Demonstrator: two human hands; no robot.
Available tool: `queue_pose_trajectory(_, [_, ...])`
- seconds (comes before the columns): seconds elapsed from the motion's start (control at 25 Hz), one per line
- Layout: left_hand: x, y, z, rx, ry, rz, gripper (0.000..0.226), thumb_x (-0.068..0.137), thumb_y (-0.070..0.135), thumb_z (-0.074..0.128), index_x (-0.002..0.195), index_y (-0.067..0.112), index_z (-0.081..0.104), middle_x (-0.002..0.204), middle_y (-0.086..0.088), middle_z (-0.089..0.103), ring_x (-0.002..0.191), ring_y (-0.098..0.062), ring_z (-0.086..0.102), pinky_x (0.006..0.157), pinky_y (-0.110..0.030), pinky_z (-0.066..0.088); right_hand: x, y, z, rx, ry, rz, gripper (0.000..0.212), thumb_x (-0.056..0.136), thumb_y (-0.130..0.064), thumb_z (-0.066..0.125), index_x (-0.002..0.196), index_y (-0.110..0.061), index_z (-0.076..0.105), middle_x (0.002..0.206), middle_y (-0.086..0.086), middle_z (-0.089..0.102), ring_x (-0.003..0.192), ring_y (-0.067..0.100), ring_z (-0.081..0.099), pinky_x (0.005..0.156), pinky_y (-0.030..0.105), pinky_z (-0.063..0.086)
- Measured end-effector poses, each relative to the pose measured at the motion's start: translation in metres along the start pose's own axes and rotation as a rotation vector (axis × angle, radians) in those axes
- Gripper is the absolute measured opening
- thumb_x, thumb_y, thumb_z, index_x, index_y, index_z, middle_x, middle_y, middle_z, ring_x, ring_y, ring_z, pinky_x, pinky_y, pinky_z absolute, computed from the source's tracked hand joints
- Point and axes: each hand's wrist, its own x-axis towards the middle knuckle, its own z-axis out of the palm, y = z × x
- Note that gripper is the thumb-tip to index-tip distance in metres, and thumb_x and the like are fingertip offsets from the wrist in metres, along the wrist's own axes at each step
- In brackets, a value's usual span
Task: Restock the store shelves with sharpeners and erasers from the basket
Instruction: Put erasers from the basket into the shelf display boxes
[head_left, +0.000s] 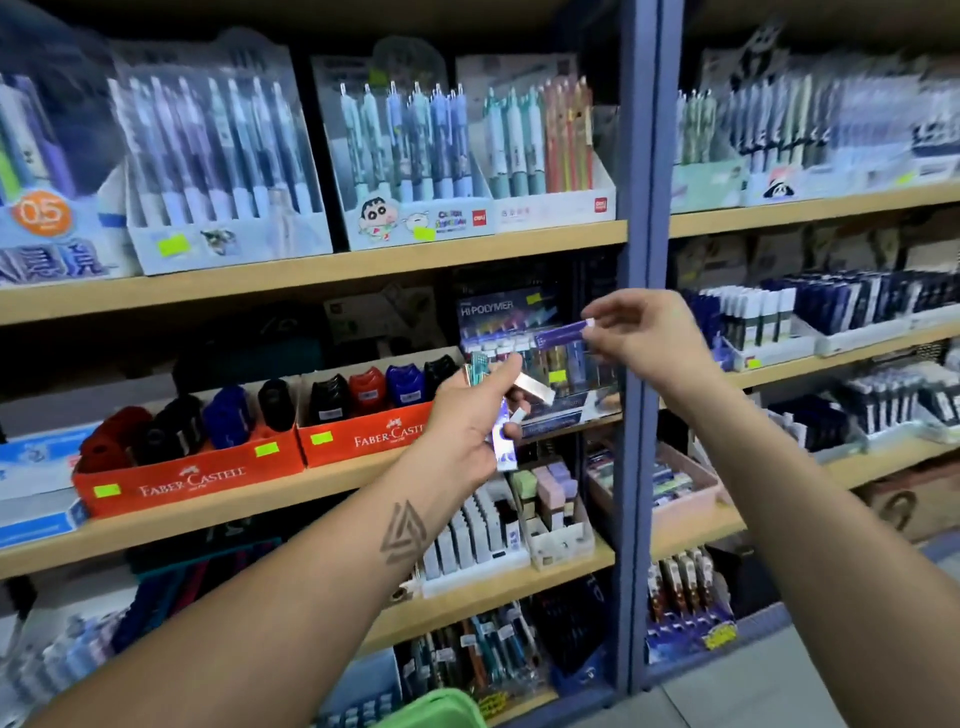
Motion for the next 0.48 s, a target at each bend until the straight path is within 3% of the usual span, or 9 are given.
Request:
queue_pose_trajectory(0.12, [0.009,0.003,0.01,0.023,0.038,0.058,0.023,0.091,0.022,0.072,0.105,0.006,0.063,0.089,-0.016,0.064,0.065,-0.019,0.053,0.037,-0.02,0.033,0.028,0.008,-0.023,-0.278,0.166,-0.133,0.014,0.09,-0.01,0.072,0.101,-0.016,0.077,0.084,0.0,0.072,0.079,0.016,0.069,0.084,0.035,0.06])
queue_pose_trajectory(0.24, [0.013,-0.004,0.014,0.032,0.052,0.081,0.022,0.092,0.023,0.071,0.105,0.007,0.062,0.083,-0.01,0.063,0.062,-0.016,0.052,0.038,-0.021,0.034,0.039,0.02,-0.021,-0.485,0.173,-0.199,0.017,0.089,-0.011,0.073,0.106,-0.015,0.077,0.095,0.004,0.075,0.093,0.02,0.07,0.092,0.037,0.056])
queue_pose_trajectory(0.48, [0.016,-0.011,0.009,0.04,0.067,0.083,0.026,0.091,0.024,0.073,0.108,0.007,0.063,0.074,-0.007,0.059,0.061,-0.016,0.054,0.038,-0.021,0.035,0.047,0.023,-0.004,-0.723,0.143,-0.205,0.018,0.09,-0.006,0.066,0.099,-0.019,0.075,0.095,0.012,0.073,0.093,0.036,0.066,0.079,0.043,0.056])
